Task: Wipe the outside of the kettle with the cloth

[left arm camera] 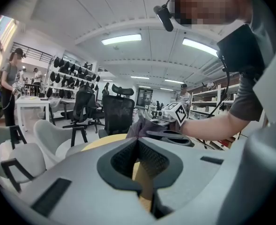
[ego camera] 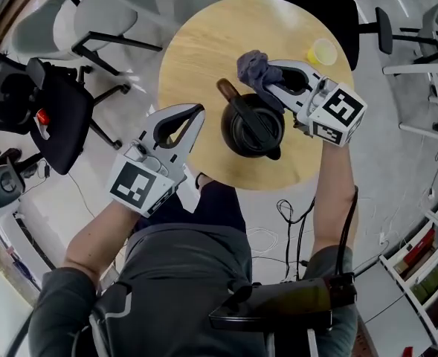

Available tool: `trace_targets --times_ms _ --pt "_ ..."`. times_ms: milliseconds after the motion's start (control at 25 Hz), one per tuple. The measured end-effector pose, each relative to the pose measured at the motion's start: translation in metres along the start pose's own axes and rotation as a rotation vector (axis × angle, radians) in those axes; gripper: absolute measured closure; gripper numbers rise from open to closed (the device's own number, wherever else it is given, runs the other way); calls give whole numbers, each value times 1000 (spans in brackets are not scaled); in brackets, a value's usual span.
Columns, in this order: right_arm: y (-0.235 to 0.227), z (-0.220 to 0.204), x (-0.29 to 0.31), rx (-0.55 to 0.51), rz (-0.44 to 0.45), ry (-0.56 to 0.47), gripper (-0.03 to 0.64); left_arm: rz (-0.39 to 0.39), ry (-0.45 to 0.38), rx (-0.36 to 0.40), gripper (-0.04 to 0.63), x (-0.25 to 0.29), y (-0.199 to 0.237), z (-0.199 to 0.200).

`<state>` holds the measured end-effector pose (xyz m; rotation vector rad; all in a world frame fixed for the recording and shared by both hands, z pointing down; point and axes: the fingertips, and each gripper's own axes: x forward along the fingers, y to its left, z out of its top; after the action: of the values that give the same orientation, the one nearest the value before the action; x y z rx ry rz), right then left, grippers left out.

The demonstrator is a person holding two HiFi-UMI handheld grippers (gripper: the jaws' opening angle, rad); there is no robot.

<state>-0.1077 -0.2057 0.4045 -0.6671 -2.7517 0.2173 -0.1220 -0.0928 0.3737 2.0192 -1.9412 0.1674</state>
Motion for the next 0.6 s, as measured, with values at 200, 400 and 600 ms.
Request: trace_targets --times_ms 200,400,600 --pt "8 -16 19 53 152 13 522 4 -6 -16 586 4 3 -2" --pt "1 -20 31 137 261 -23 522 25 14 -36 586 2 14 -19" --pt "-9 -48 41 133 322 83 522 53 33 -59 586 2 21 -33"
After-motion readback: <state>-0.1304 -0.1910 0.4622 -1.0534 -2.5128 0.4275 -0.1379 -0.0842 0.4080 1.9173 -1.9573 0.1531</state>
